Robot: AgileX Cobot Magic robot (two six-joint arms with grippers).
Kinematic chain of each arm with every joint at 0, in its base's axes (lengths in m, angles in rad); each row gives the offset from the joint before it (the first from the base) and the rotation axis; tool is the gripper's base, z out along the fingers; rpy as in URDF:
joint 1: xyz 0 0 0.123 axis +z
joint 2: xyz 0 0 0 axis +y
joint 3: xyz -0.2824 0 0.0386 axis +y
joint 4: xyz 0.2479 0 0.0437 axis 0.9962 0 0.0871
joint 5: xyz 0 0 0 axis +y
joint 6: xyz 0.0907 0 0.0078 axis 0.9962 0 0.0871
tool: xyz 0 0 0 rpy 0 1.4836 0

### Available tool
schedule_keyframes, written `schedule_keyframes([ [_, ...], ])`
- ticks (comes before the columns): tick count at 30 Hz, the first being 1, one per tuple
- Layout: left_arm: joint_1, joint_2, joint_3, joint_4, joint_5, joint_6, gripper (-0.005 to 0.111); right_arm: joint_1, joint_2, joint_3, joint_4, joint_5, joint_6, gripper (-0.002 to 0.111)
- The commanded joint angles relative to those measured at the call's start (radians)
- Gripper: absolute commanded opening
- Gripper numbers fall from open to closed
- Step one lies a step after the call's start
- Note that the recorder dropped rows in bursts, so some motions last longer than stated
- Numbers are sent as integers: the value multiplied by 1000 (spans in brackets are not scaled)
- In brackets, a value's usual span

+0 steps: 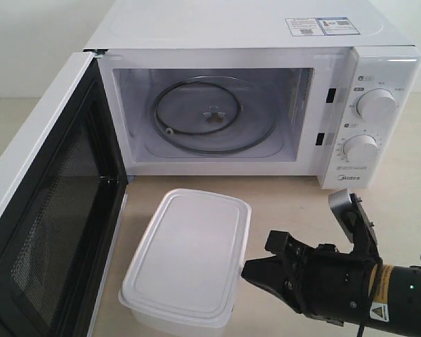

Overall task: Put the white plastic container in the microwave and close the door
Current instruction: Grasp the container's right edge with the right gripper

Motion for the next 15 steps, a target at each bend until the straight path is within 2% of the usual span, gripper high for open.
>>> schedule_keyframes([
  [1,3,-3,2,-8,1,6,4,2,-10,-10,-49,9,25,11],
  [4,3,-3,2,-8,1,6,4,2,-10,-10,-43,31,53,34],
  [7,3,-3,2,-8,1,6,4,2,-10,-54,-74,93,102,35],
  [10,3,-3,2,-8,1,6,4,2,-10,-160,-256,205,229,35],
  [15,3,-3,2,-8,1,6,4,2,-10,-216,-300,278,268,35],
])
